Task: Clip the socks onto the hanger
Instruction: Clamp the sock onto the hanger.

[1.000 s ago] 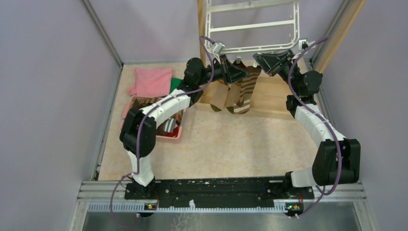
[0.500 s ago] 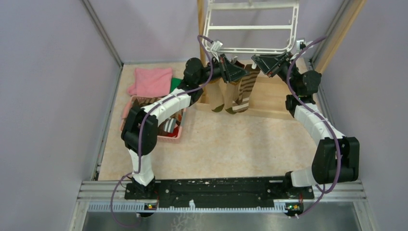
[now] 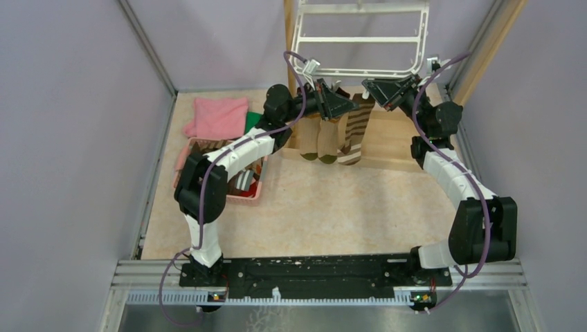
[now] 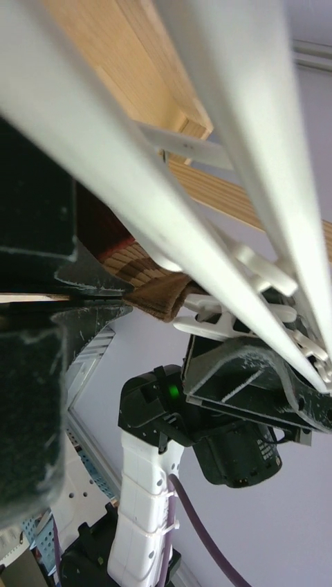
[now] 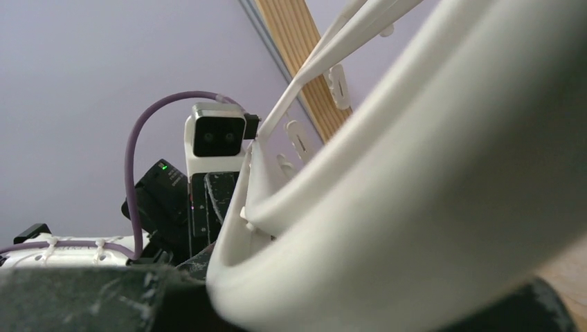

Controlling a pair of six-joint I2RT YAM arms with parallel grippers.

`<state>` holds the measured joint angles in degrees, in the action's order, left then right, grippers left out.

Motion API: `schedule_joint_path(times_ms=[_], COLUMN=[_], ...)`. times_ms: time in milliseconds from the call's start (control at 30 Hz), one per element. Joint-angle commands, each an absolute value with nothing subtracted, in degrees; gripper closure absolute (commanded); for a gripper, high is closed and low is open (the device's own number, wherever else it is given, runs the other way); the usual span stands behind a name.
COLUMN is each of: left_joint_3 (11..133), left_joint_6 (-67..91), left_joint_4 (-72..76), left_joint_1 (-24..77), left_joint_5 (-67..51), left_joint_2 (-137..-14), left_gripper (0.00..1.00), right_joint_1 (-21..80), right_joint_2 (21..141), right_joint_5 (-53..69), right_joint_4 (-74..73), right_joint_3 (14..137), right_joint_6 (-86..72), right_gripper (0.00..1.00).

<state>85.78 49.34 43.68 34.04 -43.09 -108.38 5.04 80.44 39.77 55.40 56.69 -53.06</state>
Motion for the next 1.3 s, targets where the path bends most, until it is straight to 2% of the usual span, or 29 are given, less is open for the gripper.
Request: schedule_joint_path(times_ms=[0,333,1267], left_joint_3=[84.39,83.54,87.89], left_joint_6=[48.33,46.38,55.85], left_joint_4=[43.68,41.72,48.3], left_joint_1=[33.67,33.61,32.55], left_joint_5=[-43.69,-44.12,-46.21], left_joint_2=[-106.58,-105.05,-108.79], left_gripper=[1.0,1.0,1.0], right_joint_1=[5.54,5.51,5.56], right_joint_2=[80.37,81.5,82.16], right_joint_5=[39.55,40.07,41.48], right_joint_4=[60.11,61.19,61.95], right_joint_3=[58.94,59.01,59.32], right_joint_6=[-53.46,-54.07,-53.87], right_gripper=[1.0,1.0,1.0])
